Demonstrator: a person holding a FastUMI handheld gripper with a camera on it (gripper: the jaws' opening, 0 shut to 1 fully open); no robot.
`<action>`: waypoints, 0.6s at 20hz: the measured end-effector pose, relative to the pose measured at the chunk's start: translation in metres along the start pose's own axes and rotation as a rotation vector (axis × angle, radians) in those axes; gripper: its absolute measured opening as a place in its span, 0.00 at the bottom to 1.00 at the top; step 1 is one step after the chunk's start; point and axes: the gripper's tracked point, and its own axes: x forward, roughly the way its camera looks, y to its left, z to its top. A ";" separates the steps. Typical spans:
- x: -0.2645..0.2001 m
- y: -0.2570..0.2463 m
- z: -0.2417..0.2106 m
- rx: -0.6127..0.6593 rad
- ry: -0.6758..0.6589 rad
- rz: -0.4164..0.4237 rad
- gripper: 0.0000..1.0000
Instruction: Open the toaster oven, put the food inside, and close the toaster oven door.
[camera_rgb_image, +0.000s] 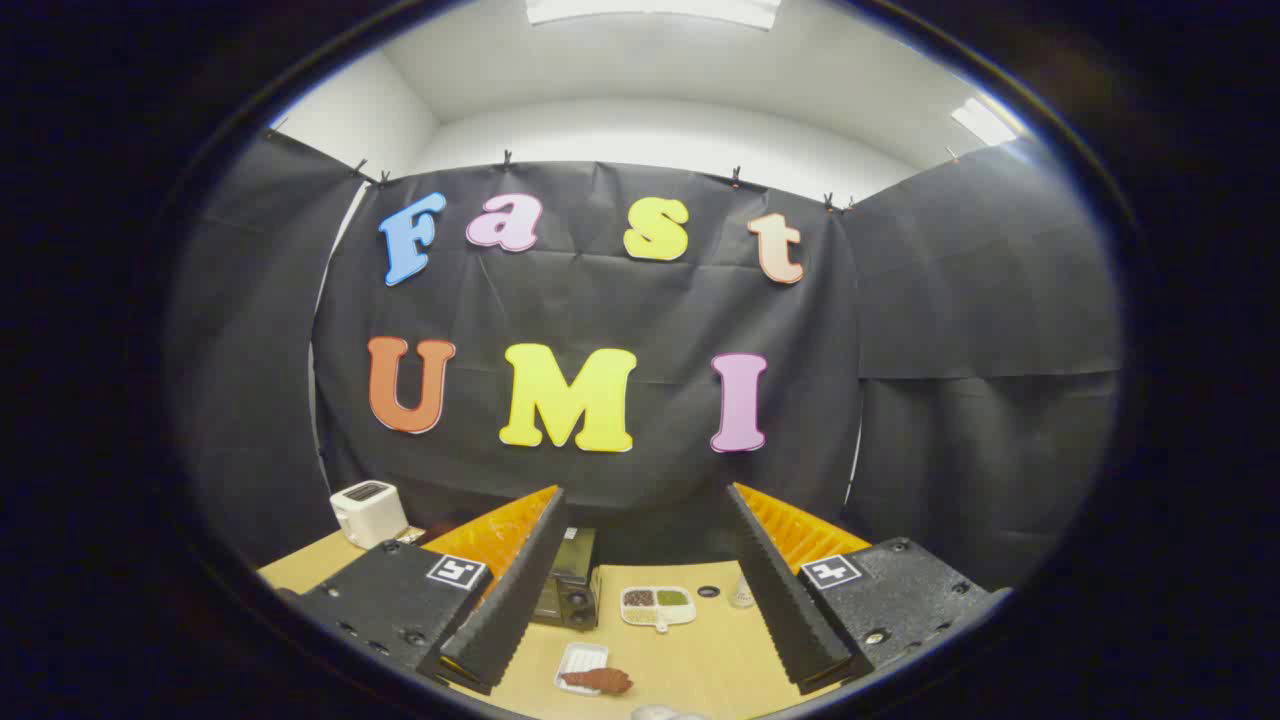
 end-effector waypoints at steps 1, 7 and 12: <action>-0.002 -0.002 0.000 0.000 -0.006 -0.006 0.99; -0.007 -0.010 -0.004 0.003 -0.002 -0.022 0.99; -0.008 -0.011 -0.006 -0.001 -0.006 -0.028 0.99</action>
